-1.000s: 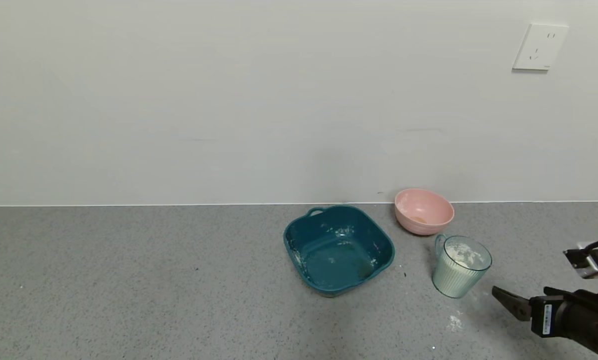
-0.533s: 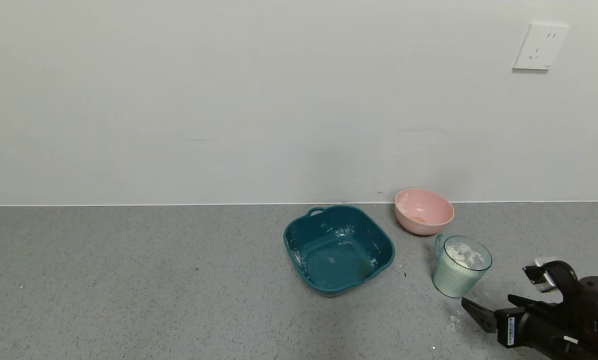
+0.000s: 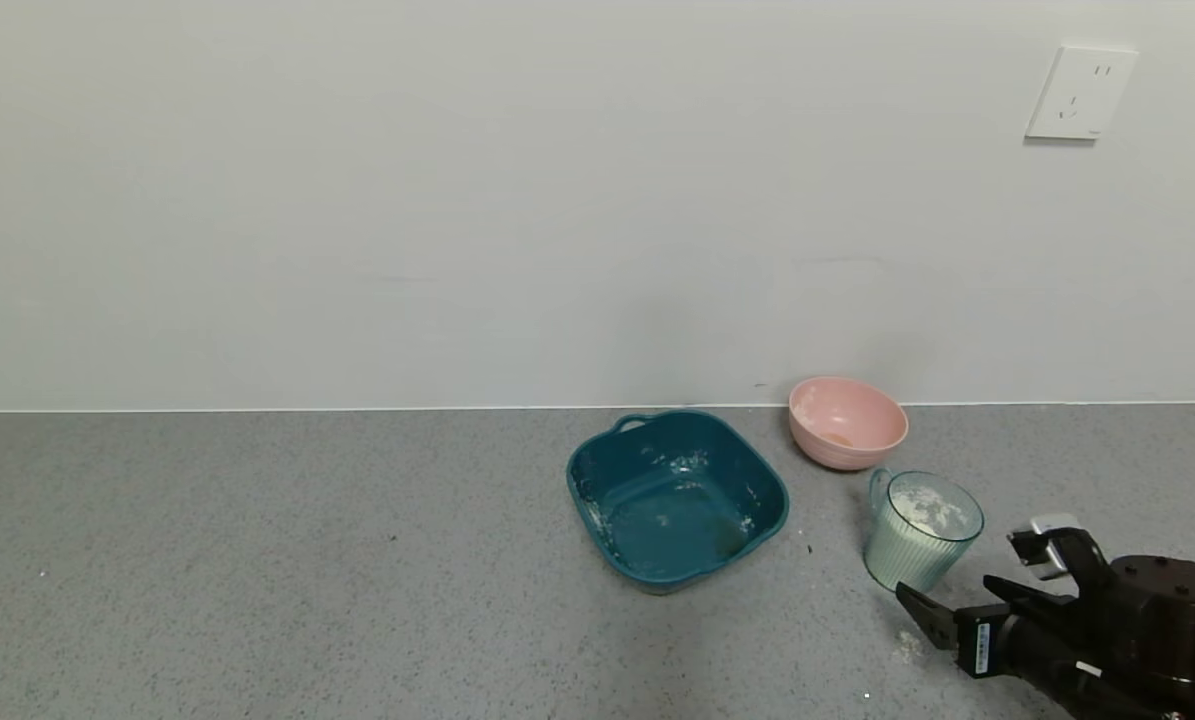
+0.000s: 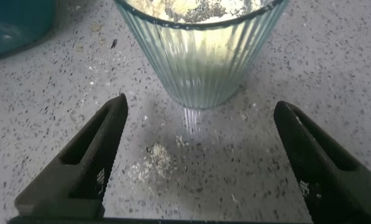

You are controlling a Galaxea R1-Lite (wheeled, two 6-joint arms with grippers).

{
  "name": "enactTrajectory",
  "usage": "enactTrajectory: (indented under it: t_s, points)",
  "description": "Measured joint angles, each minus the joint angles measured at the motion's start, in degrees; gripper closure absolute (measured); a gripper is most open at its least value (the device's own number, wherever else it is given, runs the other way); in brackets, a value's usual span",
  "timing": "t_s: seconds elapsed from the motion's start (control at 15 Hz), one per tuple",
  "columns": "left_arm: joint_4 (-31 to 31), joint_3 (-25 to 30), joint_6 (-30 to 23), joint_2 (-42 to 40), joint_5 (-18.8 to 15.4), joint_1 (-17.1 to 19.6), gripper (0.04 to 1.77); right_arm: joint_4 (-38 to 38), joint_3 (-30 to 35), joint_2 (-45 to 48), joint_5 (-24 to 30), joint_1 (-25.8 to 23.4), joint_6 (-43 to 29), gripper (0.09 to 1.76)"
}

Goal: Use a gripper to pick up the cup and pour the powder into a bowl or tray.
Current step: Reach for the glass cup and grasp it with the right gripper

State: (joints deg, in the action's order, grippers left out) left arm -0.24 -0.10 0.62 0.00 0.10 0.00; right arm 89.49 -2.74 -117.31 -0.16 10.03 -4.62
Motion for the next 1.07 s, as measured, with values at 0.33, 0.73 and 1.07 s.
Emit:
enactTrajectory:
  t_s: [0.33,0.73,1.07]
  points:
    - [-0.02,0.00,0.00,0.00,-0.02,0.00,0.09,0.00,-3.45,-2.29,0.09,-0.15,0.18,0.14]
    - [0.00,0.00,0.00,0.00,-0.02,0.00,0.09,-0.05,-7.64,-3.74,0.13,-0.80,1.93,0.14]
    - [0.00,0.00,0.00,0.00,0.00,0.00,0.09,-0.05,-10.81,-5.53,0.16,-1.02,2.06,0.14]
